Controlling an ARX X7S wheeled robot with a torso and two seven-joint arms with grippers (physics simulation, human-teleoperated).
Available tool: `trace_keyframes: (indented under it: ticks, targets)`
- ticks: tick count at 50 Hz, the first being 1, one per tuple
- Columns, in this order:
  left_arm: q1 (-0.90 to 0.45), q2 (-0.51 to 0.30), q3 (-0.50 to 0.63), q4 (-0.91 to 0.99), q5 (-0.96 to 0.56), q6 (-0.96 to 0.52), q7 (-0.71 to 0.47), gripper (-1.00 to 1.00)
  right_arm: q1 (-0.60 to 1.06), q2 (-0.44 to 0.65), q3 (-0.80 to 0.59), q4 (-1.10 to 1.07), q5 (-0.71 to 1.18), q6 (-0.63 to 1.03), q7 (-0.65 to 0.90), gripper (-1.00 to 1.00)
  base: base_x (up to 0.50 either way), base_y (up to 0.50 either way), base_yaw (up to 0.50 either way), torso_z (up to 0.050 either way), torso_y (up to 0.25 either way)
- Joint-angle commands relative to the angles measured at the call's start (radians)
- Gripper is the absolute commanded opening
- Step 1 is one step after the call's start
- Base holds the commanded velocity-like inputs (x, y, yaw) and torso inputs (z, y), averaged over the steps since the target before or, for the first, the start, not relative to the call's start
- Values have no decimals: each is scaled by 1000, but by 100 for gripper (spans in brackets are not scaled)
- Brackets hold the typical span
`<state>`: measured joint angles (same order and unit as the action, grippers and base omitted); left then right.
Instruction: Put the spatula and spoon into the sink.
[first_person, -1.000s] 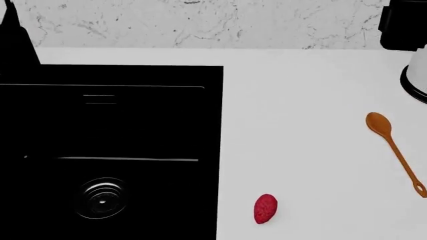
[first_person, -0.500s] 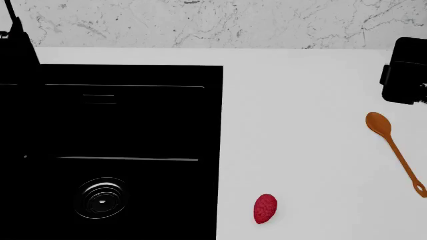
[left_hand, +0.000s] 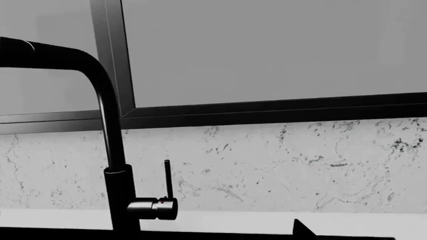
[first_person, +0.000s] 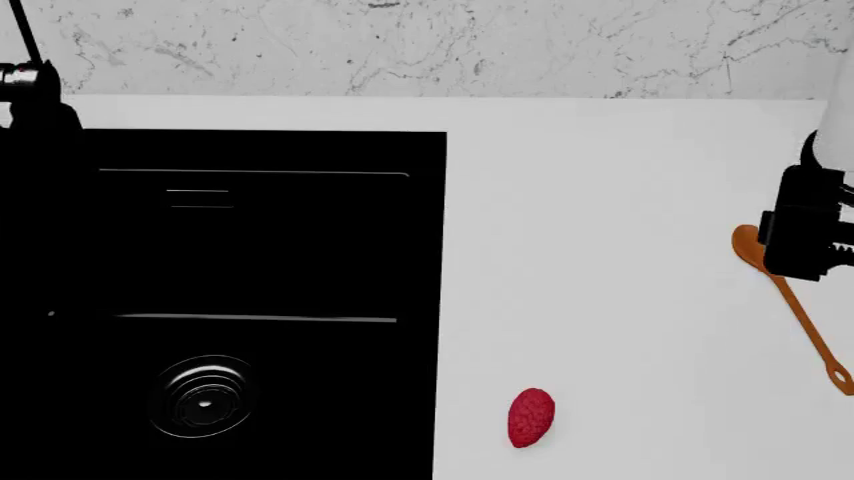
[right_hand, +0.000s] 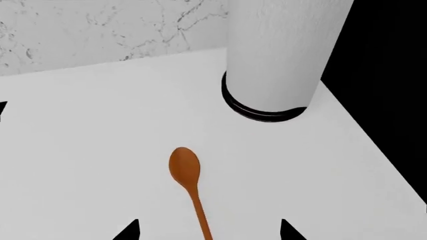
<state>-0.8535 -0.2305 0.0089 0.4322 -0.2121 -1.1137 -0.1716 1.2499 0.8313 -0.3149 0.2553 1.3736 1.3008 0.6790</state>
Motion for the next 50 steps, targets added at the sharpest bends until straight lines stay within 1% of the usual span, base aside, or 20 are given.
trace_keyframes:
  ticks: [1,6,7,11,12,13,23,35,37,40,41,50]
  targets:
    - [14,-1,3,-12,-1,12,-6,100,-50,-28,-70,69,-107,-92,-101,100,0,0,0,0,0]
    - [13,0,10,-26,0,21,-7,100,-69,-51,-102,113,-151,-137,-156,100,0,0,0,0,0]
    - [16,1,7,-41,0,31,-6,100,-112,-83,-135,190,-208,-219,-223,100,0,0,0,0,0]
    - [20,0,1,-34,-4,28,-8,100,-106,-99,-174,285,-267,-275,-308,100,0,0,0,0,0]
    - [20,-1,1,-33,-4,27,-9,100,-91,-112,-206,358,-313,-319,-376,100,0,0,0,0,0]
    - [20,-1,1,-32,-4,27,-9,100,-84,-118,-217,387,-329,-334,-398,100,0,0,0,0,0]
    - [31,-3,5,-40,-4,39,-13,100,-101,-156,-241,477,-365,-391,-453,100,0,0,0,0,0]
    - [32,-6,1,-19,-13,21,-19,100,-117,-213,-320,552,-431,-419,-523,100,1,0,0,0,0]
    - [33,-7,1,-16,-14,20,-20,100,-120,-217,-338,551,-443,-414,-532,100,0,0,1,0,0]
    - [34,-7,0,-17,-16,21,-21,100,-117,-223,-432,530,-508,-391,-583,100,4,0,3,-5,0]
    - [33,-6,0,-16,-17,20,-21,100,-123,-218,-452,500,-523,-386,-578,-100,11,0,3,0,0]
    - [28,-7,5,-12,-20,16,-25,100,-117,-204,-452,444,-522,-403,-595,-100,3,0,1,-1,0]
